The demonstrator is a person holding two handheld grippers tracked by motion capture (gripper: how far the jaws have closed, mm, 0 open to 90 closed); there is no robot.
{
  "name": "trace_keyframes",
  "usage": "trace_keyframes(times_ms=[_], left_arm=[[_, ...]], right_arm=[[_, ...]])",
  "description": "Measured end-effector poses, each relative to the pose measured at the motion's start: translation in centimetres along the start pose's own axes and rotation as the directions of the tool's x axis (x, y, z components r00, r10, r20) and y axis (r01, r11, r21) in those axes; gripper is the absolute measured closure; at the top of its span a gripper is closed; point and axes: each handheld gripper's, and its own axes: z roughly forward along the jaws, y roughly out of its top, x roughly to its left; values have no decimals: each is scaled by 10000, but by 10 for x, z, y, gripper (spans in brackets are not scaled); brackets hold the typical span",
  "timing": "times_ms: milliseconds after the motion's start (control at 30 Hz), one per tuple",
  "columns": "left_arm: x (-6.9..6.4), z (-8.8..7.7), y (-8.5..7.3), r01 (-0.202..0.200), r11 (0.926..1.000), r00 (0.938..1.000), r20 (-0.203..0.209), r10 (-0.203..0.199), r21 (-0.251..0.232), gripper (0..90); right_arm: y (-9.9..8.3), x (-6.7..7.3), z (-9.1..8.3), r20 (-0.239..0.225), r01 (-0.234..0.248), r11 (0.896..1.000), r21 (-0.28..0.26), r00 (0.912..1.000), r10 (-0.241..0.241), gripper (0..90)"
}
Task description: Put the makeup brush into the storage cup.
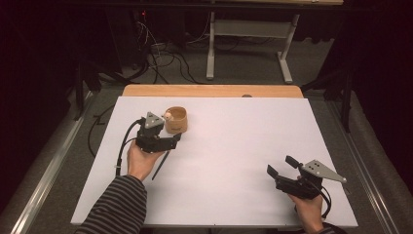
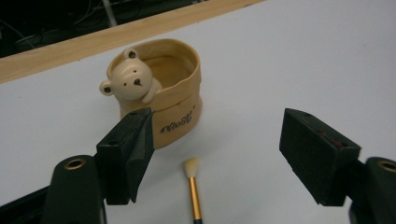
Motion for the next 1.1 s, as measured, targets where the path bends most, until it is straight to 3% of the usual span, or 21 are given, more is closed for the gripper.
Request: trace_keyframes(times_ms=[233,567,900,1100], left_arm=[[3,-2,3,124,9998,9998,-133,-122,183,301],[6,-2,7,59,9968,9997,-257,-38,800,308],[7,3,8,-12,9836,9995,-301,67,1803,311],[7,5,12,-152,9761,9993,-302,223,2170,315]], right_arm=[[0,0,0,-7,-4,10000,11,10000,4,194],[0,0,0,-48,-2,10000,29,10000,2,193],[0,0,1,-154,12,9999,101,9999,-11,193],[0,0,1,-219,29,9999,125,9998,-26,193]])
